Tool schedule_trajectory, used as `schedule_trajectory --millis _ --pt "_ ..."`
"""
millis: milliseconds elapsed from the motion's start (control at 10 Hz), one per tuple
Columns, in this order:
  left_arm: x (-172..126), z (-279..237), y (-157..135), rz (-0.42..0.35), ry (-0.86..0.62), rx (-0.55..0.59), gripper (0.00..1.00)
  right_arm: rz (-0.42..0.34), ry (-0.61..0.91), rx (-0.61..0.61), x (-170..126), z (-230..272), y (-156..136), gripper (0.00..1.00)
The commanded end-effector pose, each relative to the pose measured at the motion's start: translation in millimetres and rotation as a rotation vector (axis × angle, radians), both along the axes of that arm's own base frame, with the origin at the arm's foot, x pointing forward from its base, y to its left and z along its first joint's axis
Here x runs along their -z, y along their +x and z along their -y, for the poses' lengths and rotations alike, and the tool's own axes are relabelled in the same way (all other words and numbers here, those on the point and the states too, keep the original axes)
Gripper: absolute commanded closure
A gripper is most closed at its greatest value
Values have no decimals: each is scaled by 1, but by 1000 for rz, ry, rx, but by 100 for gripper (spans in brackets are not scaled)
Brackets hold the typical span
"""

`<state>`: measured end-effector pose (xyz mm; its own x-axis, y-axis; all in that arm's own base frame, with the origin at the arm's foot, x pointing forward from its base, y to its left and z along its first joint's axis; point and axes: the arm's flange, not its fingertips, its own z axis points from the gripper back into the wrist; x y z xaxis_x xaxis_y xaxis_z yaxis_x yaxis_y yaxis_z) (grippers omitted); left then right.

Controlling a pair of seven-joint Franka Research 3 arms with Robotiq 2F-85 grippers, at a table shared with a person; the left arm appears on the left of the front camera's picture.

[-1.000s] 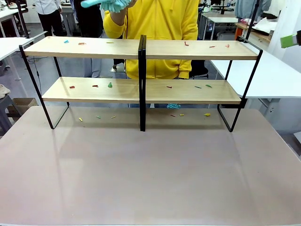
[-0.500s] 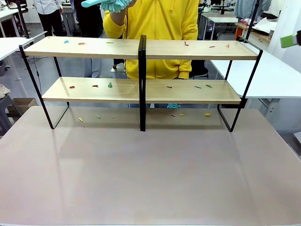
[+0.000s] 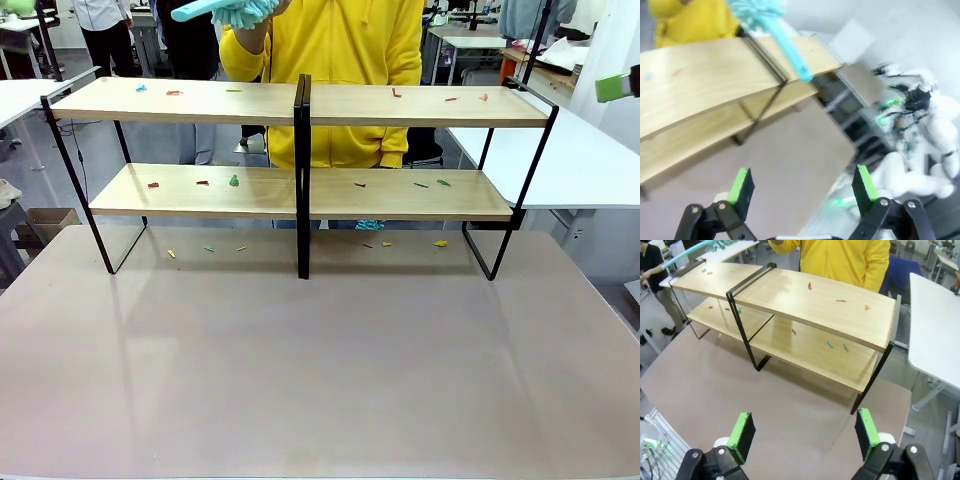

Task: Clean the shelves.
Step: Pick up the Duster when the human hands it over.

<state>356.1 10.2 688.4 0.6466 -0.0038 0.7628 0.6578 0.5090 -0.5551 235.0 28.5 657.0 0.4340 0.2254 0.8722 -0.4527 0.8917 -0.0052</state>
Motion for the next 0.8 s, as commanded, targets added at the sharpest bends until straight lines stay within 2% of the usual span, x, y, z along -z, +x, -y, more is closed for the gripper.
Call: schedule_trajectory --millis 0,100,200,300,400,500,600,700 --pt "1 11 26 -569 -355 260 0 0 5 -3 0 1 0 0" --pt "0 0 0 0 0 0 0 0 5 -3 0 1 0 0" --pt "0 0 0 0 0 0 0 0 5 -3 0 1 0 0" --pt "0 17 26 -99 -124 92 0 0 5 -3 0 1 0 0" --pt "-3 33 36 -233 -71 186 0 0 5 -3 0 1 0 0" --pt "-7 50 65 -337 -62 216 0 0 5 -3 0 1 0 0" --pt "-15 65 97 -385 -83 181 0 0 5 -3 0 1 0 0" --pt "-19 77 127 -443 -127 199 0 0 5 -3 0 1 0 0"
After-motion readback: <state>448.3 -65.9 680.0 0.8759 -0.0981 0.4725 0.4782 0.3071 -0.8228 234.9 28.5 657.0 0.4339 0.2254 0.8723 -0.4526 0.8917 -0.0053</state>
